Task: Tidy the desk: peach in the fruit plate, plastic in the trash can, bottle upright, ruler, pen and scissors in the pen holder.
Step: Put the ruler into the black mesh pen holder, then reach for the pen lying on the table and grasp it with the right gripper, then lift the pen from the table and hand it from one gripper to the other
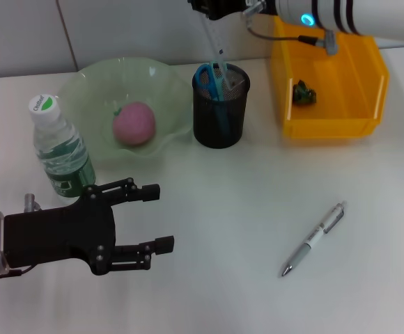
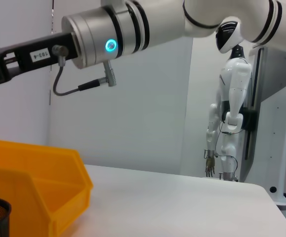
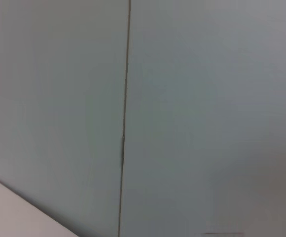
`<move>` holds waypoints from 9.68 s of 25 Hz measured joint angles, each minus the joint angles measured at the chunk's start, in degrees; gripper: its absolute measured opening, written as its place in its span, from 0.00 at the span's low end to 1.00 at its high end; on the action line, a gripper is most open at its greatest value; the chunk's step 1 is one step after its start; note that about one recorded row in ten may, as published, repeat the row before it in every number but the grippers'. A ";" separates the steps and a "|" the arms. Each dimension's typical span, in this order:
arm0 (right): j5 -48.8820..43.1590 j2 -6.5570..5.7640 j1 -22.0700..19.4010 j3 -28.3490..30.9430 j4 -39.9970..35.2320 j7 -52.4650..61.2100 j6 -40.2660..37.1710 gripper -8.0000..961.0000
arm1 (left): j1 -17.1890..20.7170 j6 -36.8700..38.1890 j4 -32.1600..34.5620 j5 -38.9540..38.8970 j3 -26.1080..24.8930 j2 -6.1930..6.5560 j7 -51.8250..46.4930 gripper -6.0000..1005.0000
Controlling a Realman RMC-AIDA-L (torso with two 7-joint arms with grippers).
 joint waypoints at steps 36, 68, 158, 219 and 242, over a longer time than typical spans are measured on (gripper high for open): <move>11.96 0.01 0.26 -3.17 10.26 -6.52 8.74 0.40 | -0.02 0.12 0.00 -0.02 0.09 0.09 0.44 0.81; 11.71 -0.26 -2.04 -2.44 8.14 -6.67 3.82 0.67 | 0.07 0.21 0.44 -0.38 -0.30 0.26 0.39 0.81; -26.12 -0.03 15.82 -0.36 11.53 -46.67 -67.38 0.80 | 4.20 -5.16 -1.55 -5.71 0.26 -0.17 -0.85 0.81; -23.19 0.27 15.34 -10.30 18.42 -49.30 -56.80 0.43 | 3.74 -5.93 -2.37 -7.38 -0.04 -0.27 -0.29 0.81; -22.71 0.22 15.23 -9.91 19.09 -49.28 -55.63 0.23 | 3.96 -5.28 -2.81 -8.97 -0.01 -0.19 -0.26 0.81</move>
